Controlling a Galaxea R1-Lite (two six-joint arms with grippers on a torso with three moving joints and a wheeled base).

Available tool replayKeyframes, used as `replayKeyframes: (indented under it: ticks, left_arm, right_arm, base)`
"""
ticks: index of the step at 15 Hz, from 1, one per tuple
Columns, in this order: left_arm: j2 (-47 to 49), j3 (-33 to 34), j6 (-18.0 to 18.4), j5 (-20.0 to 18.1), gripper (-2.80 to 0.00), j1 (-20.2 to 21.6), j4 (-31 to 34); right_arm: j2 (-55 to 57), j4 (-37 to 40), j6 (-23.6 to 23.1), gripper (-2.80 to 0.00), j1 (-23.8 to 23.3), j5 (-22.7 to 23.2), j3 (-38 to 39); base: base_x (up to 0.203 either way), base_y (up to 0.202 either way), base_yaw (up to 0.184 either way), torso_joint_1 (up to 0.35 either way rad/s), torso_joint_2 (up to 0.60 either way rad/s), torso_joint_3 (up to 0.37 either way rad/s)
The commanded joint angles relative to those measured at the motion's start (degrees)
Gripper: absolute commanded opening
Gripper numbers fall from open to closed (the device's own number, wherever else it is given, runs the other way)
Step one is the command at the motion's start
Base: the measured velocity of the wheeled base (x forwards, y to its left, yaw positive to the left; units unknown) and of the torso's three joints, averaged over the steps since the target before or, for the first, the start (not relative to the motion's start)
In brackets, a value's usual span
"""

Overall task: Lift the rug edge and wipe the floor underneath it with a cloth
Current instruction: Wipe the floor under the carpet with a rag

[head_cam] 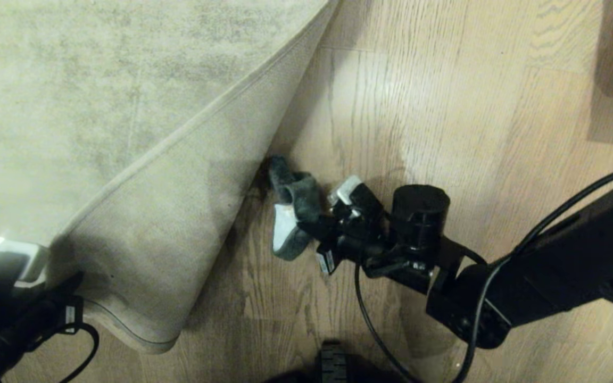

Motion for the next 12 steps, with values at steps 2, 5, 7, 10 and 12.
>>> replayKeyframes:
  ticks: [2, 5, 7, 10, 12]
  left_arm:
    - [-0.13, 0.37, 0.00, 0.04, -2.80, 0.03, -0.44]
    - [-0.13, 0.57, -0.09, 0.11, -2.80, 0.03, -0.44]
    - [-0.13, 0.57, -0.09, 0.11, -2.80, 0.03, -0.35]
    - [-0.04, 0.57, -0.18, 0.11, -2.80, 0.03, -0.35]
    - [-0.21, 0.57, -0.09, 0.02, -2.80, 0.03, -0.35]
  right_arm:
    - [2.32, -3.91, -0.02, -2.80, 6.66, 0.03, 5.02]
    - [8.54, -7.87, 0.11, -2.80, 9.86, 0.01, 5.54]
    - [11.90, -8.66, 0.14, -2.80, 10.98, 0.01, 4.90]
    - [16.19, -8.93, 0.14, -2.80, 11.20, 0.01, 1.79]
    - [19.69, -10.63, 0.20, -2.80, 10.90, -0.18, -2.78]
  base:
    - [0.000, 0.000, 0.000, 0.000, 0.00, 0.000]
    - [0.000, 0.000, 0.000, 0.000, 0.00, 0.000]
    - [0.000, 0.000, 0.000, 0.000, 0.00, 0.000]
    - [0.000, 0.000, 0.000, 0.000, 0.00, 0.000]
    - [0.000, 0.000, 0.000, 0.000, 0.00, 0.000]
